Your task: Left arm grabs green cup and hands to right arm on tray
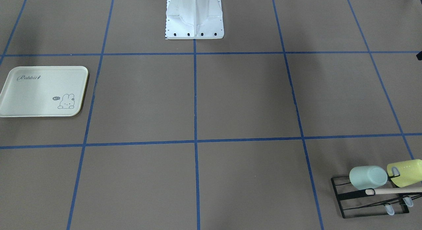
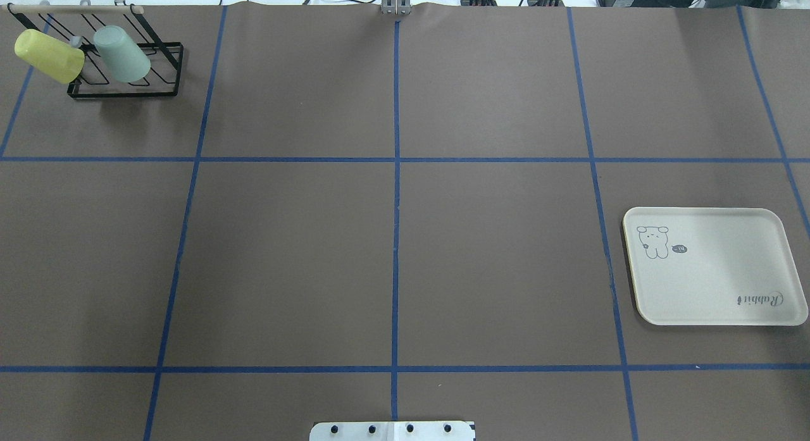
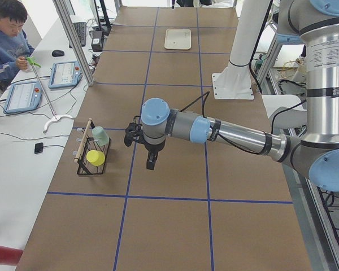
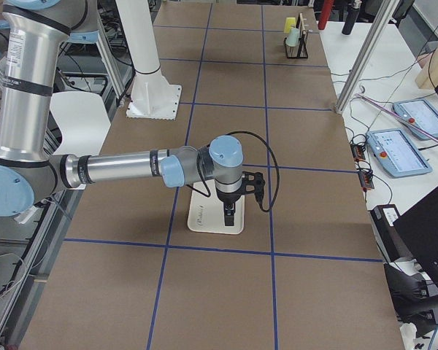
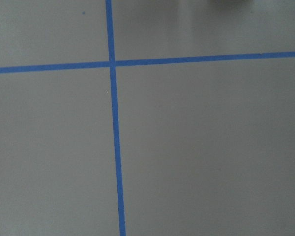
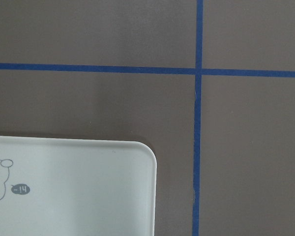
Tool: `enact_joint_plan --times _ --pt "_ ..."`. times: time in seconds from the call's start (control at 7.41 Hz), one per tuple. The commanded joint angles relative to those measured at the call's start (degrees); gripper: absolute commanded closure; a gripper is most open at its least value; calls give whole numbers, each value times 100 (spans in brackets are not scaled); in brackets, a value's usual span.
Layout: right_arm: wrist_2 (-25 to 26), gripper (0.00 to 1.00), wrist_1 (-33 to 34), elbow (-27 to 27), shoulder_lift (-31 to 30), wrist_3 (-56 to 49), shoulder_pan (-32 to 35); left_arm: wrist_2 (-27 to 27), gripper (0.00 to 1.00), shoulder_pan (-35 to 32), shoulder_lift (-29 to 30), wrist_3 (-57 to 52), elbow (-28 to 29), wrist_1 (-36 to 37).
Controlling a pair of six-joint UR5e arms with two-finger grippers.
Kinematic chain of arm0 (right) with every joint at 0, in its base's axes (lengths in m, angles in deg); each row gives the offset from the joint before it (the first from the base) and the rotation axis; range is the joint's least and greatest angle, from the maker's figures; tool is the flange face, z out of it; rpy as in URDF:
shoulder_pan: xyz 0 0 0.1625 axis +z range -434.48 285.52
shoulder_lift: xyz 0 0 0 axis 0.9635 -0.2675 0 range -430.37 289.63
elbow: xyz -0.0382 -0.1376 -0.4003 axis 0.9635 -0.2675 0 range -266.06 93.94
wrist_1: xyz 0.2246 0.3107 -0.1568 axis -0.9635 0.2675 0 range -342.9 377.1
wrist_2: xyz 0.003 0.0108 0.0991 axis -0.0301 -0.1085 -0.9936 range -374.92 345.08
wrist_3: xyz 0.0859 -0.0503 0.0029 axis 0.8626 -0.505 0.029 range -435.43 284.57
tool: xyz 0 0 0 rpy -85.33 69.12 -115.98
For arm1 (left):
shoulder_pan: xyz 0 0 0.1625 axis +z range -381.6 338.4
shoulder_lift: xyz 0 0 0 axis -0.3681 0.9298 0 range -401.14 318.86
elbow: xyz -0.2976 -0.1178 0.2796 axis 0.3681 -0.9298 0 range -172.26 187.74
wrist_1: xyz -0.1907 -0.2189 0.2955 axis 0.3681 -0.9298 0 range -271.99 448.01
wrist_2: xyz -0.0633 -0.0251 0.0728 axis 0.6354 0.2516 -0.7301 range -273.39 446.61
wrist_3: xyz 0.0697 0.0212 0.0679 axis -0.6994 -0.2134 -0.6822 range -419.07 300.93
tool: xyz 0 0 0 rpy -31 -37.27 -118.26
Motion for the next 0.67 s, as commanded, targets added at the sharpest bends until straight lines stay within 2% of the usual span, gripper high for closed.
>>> enact_joint_plan --times 0.0,0.13,0.54 --pt "0 0 2 -33 10 0 0 -66 1 395 940 398 151 475" --pt "9 0 2 -42 10 0 0 -249 1 502 1502 948 395 617" --pt "18 0 2 -94 10 -17 0 -644 0 906 2681 1471 1309 592"
